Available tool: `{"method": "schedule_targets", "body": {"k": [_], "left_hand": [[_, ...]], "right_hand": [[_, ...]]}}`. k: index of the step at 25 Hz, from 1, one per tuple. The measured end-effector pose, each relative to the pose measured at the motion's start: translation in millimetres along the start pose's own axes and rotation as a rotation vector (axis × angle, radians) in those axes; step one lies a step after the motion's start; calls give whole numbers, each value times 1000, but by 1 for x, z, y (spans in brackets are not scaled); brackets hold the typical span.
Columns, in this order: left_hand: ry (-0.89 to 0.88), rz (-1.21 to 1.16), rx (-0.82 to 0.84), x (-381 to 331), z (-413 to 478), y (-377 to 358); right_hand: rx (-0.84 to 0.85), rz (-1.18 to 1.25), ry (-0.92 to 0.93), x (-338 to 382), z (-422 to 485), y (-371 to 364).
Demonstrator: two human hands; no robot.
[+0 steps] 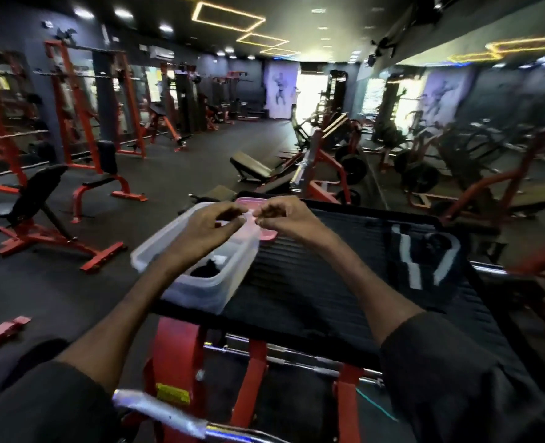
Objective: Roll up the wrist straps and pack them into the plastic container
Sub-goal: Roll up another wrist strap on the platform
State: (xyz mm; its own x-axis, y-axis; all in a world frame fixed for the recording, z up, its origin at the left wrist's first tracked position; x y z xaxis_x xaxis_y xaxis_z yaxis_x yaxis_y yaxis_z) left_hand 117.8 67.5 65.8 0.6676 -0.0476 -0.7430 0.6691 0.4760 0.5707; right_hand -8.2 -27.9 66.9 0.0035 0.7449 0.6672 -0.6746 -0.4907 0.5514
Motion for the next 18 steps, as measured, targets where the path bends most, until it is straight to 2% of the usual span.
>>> {"method": "schedule_targets", "body": {"k": [3,8,11,14,18], "left_hand": [[-37,-129,57,-33,13,-65],[-115,-114,284,-67,24,-180],[-87,-140,380,-72,22,-235],[-24,-188,425,-64,22,-269],[72,-243,462,-49,16,-291]], "right_hand": [[-126,-100,-101,-25,-49,71],[-321,-186,-332,-64,-153,175],[-477,-231,-519,-98,-213,219],[-446,-297,-780,-143,-251,230],[-349,-325,-986,-204,-276,219]]}}
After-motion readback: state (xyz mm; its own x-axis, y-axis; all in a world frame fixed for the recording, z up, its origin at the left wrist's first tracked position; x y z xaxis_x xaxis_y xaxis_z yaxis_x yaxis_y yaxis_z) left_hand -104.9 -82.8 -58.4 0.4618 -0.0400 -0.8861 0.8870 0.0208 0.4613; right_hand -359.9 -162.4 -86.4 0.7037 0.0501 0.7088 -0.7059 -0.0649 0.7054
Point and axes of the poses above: each hand's wrist, its own z-axis towards the middle knuckle, its own y-axis out of the back of the hand, x = y × z, the point moved 9 cm from there along z, towards the middle knuckle, and after that the axes turned 13 degrees about y, right-handed, at the moved point
